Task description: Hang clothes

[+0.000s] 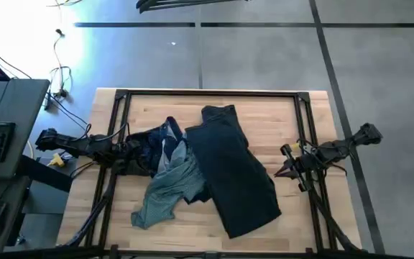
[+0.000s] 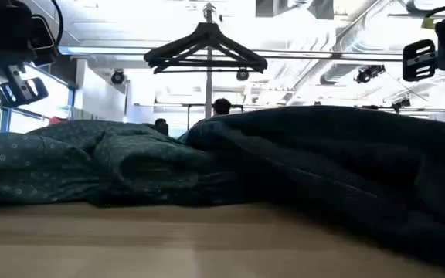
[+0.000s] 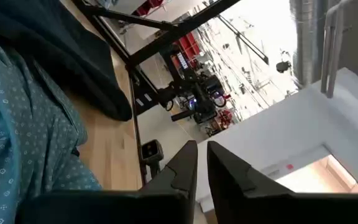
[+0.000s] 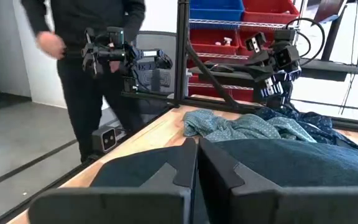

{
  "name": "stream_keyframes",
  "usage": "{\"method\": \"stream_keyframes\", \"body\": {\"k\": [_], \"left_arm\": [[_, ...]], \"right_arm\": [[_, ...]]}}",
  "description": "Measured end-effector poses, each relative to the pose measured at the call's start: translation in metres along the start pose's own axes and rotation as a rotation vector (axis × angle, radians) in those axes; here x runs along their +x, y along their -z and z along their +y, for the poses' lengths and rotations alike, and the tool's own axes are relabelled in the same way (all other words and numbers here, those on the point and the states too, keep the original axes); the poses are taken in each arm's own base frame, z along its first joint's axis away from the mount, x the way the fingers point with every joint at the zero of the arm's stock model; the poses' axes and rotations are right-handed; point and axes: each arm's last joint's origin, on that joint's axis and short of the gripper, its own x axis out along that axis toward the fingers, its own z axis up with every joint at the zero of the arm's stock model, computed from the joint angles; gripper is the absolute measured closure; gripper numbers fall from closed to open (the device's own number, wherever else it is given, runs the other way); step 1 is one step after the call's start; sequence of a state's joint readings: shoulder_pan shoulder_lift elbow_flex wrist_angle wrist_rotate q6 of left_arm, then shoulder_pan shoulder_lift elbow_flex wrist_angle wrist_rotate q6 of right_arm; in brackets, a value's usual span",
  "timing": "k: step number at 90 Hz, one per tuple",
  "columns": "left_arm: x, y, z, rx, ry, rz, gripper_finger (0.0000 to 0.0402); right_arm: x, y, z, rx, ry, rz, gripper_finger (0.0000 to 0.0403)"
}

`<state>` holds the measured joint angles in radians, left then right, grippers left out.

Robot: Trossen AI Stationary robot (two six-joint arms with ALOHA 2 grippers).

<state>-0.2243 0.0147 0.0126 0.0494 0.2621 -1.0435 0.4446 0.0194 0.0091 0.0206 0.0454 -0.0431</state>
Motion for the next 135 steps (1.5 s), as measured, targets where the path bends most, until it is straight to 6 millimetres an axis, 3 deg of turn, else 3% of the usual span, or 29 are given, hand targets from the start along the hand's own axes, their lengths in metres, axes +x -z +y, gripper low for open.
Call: {"method": "stream_keyframes", "body": {"k": [21, 38, 47, 53, 59, 73, 84, 101, 117, 135], "left_arm": [[0.0, 0.0, 0.0, 0.001, -0.002, -0.009, 0.0387], [-0.001, -0.008, -0.002, -0.053, -0.05, -0.219, 0.0387], [-0.003, -0.017, -0.014, -0.025, 0.059, -0.351, 0.0387], [-0.008, -0.026, -0.03, 0.069, 0.176, -0.485, 0.0387], [-0.012, -0.037, -0.045, 0.153, 0.184, -0.599, 0.0387], [-0.003, -0.065, -0.081, 0.384, -0.134, -0.63, 0.0394], [0.015, -0.094, -0.107, 0.457, -0.423, -0.704, 0.04], [0.049, -0.143, -0.143, 0.56, -0.712, -0.852, 0.0401], [0.065, -0.192, -0.159, 0.619, -0.928, -0.841, 0.0401], [0.064, -0.252, -0.157, 0.712, -1.111, -0.769, 0.0385]], "right_arm": [[0.0, 0.0, 0.0, 0.0, 0.0, 0.0, 0.0402], [0.0, 0.0, 0.0, 0.0, 0.0, 0.0, 0.0402], [0.0, 0.0, 0.0, 0.0, 0.0, 0.0, 0.0402], [0.0, 0.0, 0.0, 0.0, 0.0, -0.001, 0.0402], [0.0, 0.0, 0.0, 0.001, 0.0, 0.0, 0.0402], [0.0, 0.0, 0.0, 0.0, 0.0, 0.0, 0.0402], [0.0, 0.0, 0.0, 0.001, 0.0, 0.0, 0.0402], [0.0, 0.0, 0.0, 0.001, 0.0, 0.0, 0.0402], [0.0, 0.0, 0.0, 0.0, 0.0, 0.0, 0.0402], [0.0, 0.0, 0.0, 0.0, 0.0, 0.0, 0.0402]]}}
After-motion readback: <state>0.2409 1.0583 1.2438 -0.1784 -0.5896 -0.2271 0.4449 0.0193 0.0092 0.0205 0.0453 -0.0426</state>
